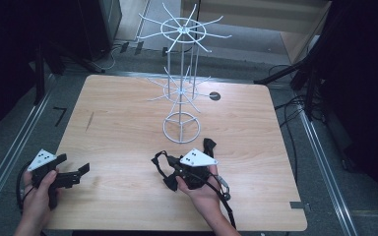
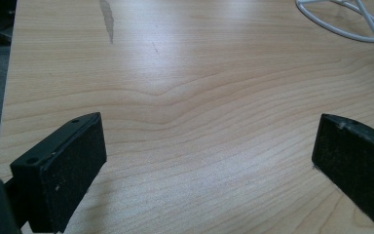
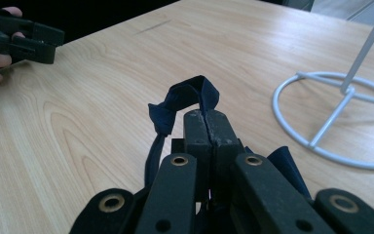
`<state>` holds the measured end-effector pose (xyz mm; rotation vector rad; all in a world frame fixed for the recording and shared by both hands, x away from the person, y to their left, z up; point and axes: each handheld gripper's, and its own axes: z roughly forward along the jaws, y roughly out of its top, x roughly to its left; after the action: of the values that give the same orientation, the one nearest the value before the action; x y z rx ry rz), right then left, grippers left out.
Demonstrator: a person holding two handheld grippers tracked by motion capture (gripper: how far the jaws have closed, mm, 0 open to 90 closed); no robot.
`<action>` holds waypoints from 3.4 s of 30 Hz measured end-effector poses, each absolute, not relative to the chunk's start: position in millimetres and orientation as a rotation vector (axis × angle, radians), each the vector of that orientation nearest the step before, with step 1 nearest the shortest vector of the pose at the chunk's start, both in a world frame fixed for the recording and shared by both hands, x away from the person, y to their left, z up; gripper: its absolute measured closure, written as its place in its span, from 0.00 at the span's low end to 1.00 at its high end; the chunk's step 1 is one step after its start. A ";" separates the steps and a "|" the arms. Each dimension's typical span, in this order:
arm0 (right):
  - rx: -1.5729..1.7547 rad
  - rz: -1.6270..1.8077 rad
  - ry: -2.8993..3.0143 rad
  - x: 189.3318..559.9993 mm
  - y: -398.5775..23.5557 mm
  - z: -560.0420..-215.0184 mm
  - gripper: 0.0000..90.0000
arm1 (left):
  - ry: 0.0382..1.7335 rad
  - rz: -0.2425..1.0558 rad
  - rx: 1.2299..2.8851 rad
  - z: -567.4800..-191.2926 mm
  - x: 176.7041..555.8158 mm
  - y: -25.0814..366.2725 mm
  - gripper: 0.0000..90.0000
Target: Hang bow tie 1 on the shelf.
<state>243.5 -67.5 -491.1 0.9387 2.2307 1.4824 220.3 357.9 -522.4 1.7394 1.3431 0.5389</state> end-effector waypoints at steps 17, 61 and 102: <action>0.919 1.518 2.132 246.7 -73.7 -467.6 1.00 | 1.334 0.543 1.744 -522.3 219.6 357.6 0.00; 0.905 1.611 1.973 260.0 -77.5 -416.9 1.00 | 1.323 0.535 1.755 -522.4 220.0 356.9 0.00; 0.859 1.657 1.901 263.5 -77.5 -387.1 1.00 | 1.317 0.537 1.752 -522.7 220.1 356.7 0.00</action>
<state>263.5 -77.5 -387.1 0.8591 1.9015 1.6575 220.1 356.7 -522.7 1.7523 1.3173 0.5366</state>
